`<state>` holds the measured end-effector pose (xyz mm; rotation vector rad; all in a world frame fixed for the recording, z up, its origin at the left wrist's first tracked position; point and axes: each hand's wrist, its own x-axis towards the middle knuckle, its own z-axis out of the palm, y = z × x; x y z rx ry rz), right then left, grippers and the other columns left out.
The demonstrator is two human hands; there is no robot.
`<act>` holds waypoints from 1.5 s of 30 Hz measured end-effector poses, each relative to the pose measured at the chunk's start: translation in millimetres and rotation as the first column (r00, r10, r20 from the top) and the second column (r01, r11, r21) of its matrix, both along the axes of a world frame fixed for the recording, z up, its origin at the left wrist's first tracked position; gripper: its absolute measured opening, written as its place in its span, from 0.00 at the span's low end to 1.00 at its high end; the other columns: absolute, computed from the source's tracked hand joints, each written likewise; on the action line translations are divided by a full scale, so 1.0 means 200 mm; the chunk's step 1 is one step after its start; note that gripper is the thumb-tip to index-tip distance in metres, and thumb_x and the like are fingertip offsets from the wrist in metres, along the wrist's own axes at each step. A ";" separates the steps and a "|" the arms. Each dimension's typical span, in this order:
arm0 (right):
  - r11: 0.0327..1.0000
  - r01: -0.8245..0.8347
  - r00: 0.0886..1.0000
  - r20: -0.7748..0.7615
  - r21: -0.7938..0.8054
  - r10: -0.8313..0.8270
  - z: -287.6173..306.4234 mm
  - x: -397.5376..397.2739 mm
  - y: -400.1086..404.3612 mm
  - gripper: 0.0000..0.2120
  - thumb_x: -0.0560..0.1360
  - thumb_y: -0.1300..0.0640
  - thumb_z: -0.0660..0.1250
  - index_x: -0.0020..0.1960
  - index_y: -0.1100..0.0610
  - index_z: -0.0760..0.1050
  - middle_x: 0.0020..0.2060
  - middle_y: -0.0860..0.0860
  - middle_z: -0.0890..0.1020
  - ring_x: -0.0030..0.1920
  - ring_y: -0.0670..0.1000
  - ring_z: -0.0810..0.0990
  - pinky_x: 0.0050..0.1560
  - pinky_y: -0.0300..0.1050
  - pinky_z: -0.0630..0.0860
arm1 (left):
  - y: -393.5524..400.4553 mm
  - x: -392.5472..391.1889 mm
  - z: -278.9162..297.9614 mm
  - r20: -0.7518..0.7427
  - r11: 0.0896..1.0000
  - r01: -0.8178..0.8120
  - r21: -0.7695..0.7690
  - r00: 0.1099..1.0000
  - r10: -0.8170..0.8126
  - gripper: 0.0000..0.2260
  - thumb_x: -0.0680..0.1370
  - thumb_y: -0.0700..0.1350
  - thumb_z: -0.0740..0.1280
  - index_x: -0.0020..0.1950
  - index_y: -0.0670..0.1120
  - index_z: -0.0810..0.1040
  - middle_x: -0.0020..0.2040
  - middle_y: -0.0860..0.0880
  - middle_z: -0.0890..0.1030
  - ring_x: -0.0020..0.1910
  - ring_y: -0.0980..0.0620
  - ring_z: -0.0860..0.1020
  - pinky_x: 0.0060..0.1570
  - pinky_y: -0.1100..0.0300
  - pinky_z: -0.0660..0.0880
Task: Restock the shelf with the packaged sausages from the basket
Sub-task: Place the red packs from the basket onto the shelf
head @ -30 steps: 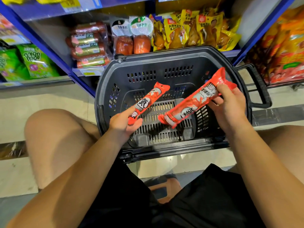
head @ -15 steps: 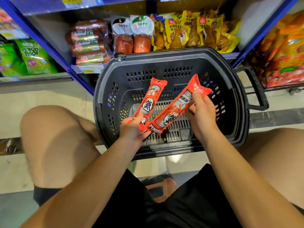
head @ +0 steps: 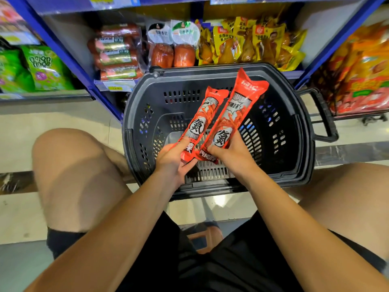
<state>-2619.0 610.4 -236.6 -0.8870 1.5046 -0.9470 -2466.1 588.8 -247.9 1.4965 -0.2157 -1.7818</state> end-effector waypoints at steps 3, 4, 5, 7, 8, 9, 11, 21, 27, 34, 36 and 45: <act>0.998 0.064 0.994 -0.084 0.023 -0.062 0.06 -0.08 0.01 0.26 0.67 0.59 0.75 0.63 0.54 0.71 0.53 0.51 0.84 0.53 0.49 0.84 0.59 0.53 0.79 | 0.00 0.03 0.04 -0.076 0.999 0.034 0.008 0.997 -0.033 0.13 0.74 0.42 0.72 0.56 0.43 0.76 0.52 0.42 0.83 0.50 0.45 0.82 0.50 0.47 0.79; 0.994 0.106 0.991 -0.081 0.010 -0.105 0.08 -0.11 0.01 0.23 0.68 0.61 0.75 0.61 0.56 0.73 0.50 0.52 0.85 0.50 0.50 0.84 0.57 0.53 0.79 | 0.00 0.04 0.05 -0.110 0.998 0.058 -0.003 0.992 -0.057 0.12 0.74 0.42 0.72 0.55 0.44 0.76 0.52 0.42 0.83 0.51 0.46 0.81 0.50 0.48 0.79; 0.988 0.151 0.987 -0.061 -0.005 -0.151 0.11 -0.13 0.02 0.20 0.68 0.63 0.75 0.58 0.57 0.75 0.48 0.53 0.85 0.48 0.51 0.84 0.56 0.54 0.80 | 0.00 0.05 0.07 -0.148 0.996 0.083 -0.024 0.985 -0.086 0.09 0.75 0.42 0.71 0.54 0.44 0.76 0.51 0.42 0.82 0.50 0.47 0.80 0.50 0.48 0.78; 0.979 0.199 0.980 -0.021 -0.041 -0.200 0.17 -0.17 0.04 0.14 0.68 0.60 0.73 0.54 0.56 0.78 0.46 0.53 0.85 0.48 0.55 0.85 0.53 0.61 0.81 | 0.00 0.06 0.11 -0.226 0.986 0.130 -0.100 0.962 -0.150 0.06 0.76 0.40 0.68 0.52 0.44 0.76 0.48 0.42 0.82 0.46 0.48 0.80 0.47 0.50 0.78; 0.978 0.200 0.979 -0.009 -0.062 -0.201 0.21 -0.18 0.05 0.13 0.68 0.58 0.72 0.53 0.55 0.79 0.46 0.54 0.85 0.50 0.58 0.84 0.52 0.64 0.81 | 0.00 0.07 0.13 -0.256 0.976 0.159 -0.152 0.947 -0.194 0.06 0.76 0.39 0.67 0.52 0.43 0.76 0.47 0.42 0.82 0.43 0.48 0.81 0.43 0.51 0.78; 0.976 0.202 0.979 0.007 -0.085 -0.202 0.24 -0.19 0.06 0.12 0.69 0.56 0.71 0.53 0.54 0.80 0.47 0.54 0.85 0.50 0.59 0.84 0.51 0.66 0.80 | 0.00 0.07 0.16 -0.268 0.955 0.198 -0.220 0.929 -0.255 0.08 0.76 0.37 0.66 0.54 0.42 0.76 0.46 0.42 0.81 0.41 0.49 0.81 0.40 0.53 0.78; 0.970 0.211 0.977 0.037 -0.120 -0.208 0.30 -0.22 0.08 0.09 0.74 0.57 0.70 0.54 0.52 0.80 0.48 0.53 0.85 0.50 0.56 0.84 0.51 0.67 0.80 | -0.01 0.07 0.23 -0.192 0.888 0.300 -0.349 0.904 -0.381 0.13 0.76 0.35 0.65 0.60 0.42 0.75 0.47 0.45 0.83 0.40 0.50 0.82 0.38 0.54 0.78; 0.938 0.138 0.966 -0.167 -0.318 -0.199 0.77 -0.39 0.08 0.23 0.72 0.72 0.67 0.63 0.56 0.69 0.49 0.53 0.81 0.41 0.40 0.81 0.39 0.35 0.78 | -0.12 -0.01 0.70 0.180 0.658 0.459 -0.597 0.876 -0.447 0.16 0.75 0.29 0.65 0.58 0.45 0.76 0.47 0.47 0.84 0.41 0.47 0.82 0.43 0.47 0.82; 0.896 0.107 0.952 -0.215 -0.431 -0.217 1.08 -0.54 0.02 0.24 0.70 0.72 0.69 0.64 0.58 0.71 0.53 0.57 0.80 0.43 0.46 0.80 0.35 0.37 0.79 | -0.19 -0.12 0.99 0.167 0.625 0.373 -0.686 0.917 -0.363 0.14 0.75 0.32 0.67 0.58 0.45 0.76 0.47 0.49 0.85 0.41 0.51 0.83 0.40 0.51 0.81; 0.780 0.223 0.912 -0.158 -0.585 -0.380 1.39 -0.73 -0.18 0.21 0.73 0.67 0.70 0.64 0.62 0.71 0.56 0.57 0.80 0.41 0.42 0.83 0.35 0.40 0.80 | -0.31 -0.25 1.31 0.141 0.575 0.314 -0.755 0.935 -0.325 0.14 0.76 0.32 0.67 0.59 0.43 0.75 0.50 0.44 0.84 0.39 0.47 0.82 0.35 0.52 0.82; 0.763 0.219 0.905 -0.164 -0.608 -0.391 1.47 -0.80 -0.27 0.19 0.73 0.65 0.71 0.62 0.62 0.72 0.54 0.57 0.80 0.43 0.46 0.83 0.37 0.43 0.81 | -0.36 -0.29 1.38 0.131 0.573 0.294 -0.765 0.942 -0.309 0.12 0.76 0.33 0.66 0.58 0.43 0.76 0.48 0.45 0.84 0.36 0.48 0.81 0.31 0.56 0.80; 0.824 0.163 0.847 -0.351 -0.543 -0.399 1.73 -0.86 -0.80 0.22 0.66 0.40 0.70 0.44 0.59 0.80 0.36 0.56 0.83 0.33 0.47 0.81 0.37 0.45 0.77 | -0.55 -0.32 1.54 0.173 0.597 0.255 -0.760 0.966 -0.192 0.11 0.78 0.37 0.65 0.60 0.42 0.77 0.43 0.45 0.82 0.29 0.54 0.79 0.27 0.64 0.74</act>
